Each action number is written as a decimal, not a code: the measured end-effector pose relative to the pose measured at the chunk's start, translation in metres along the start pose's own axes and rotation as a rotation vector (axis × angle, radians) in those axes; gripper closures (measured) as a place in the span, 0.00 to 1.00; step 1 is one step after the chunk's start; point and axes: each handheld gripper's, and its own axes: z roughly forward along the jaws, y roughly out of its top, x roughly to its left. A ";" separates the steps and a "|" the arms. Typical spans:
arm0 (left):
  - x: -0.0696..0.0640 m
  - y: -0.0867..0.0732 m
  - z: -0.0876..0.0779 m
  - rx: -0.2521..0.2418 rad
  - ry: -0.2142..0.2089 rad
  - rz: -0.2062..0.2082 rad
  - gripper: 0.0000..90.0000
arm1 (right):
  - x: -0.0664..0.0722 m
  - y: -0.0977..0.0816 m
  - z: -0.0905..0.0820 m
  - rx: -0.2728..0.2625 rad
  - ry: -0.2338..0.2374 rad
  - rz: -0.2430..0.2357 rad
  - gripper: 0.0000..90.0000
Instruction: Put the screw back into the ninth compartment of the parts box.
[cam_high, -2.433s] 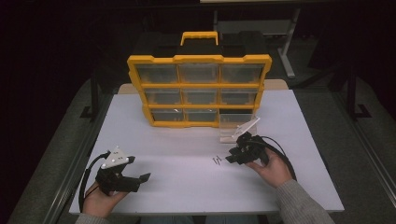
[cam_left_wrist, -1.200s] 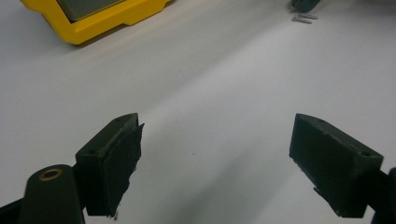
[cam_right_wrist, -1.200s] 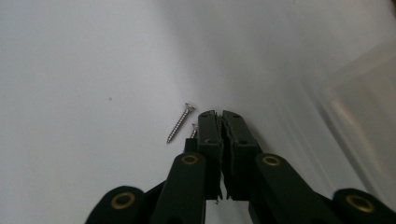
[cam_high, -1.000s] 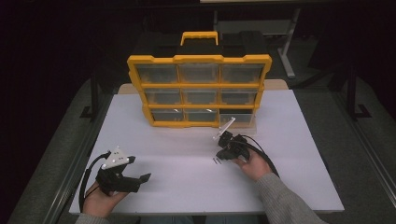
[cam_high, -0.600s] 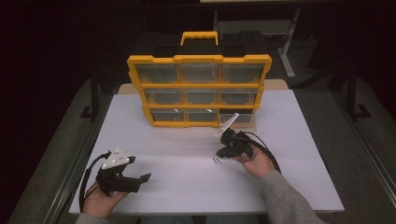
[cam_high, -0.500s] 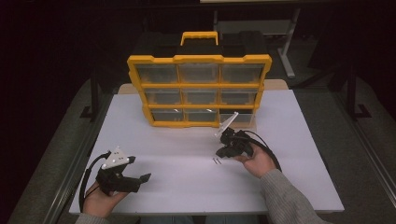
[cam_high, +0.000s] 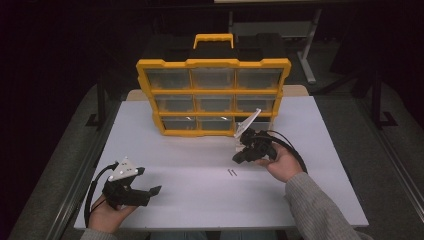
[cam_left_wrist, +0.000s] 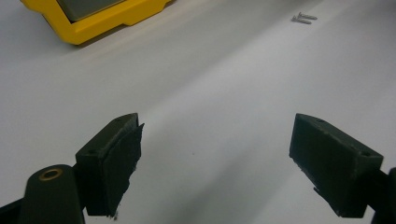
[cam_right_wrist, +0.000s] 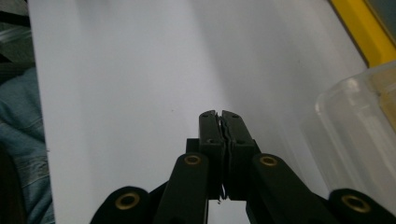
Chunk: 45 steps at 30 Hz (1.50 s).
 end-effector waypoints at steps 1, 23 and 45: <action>0.000 0.000 0.000 0.000 0.000 -0.001 0.18 | -0.003 0.001 -0.010 -0.011 0.008 0.001 0.97; 0.001 0.000 0.000 0.006 -0.003 0.001 0.18 | -0.032 0.013 -0.058 -0.062 -0.011 0.019 0.97; 0.001 0.000 0.000 0.008 -0.003 -0.002 0.18 | -0.065 0.007 -0.062 -0.049 -0.081 0.111 0.97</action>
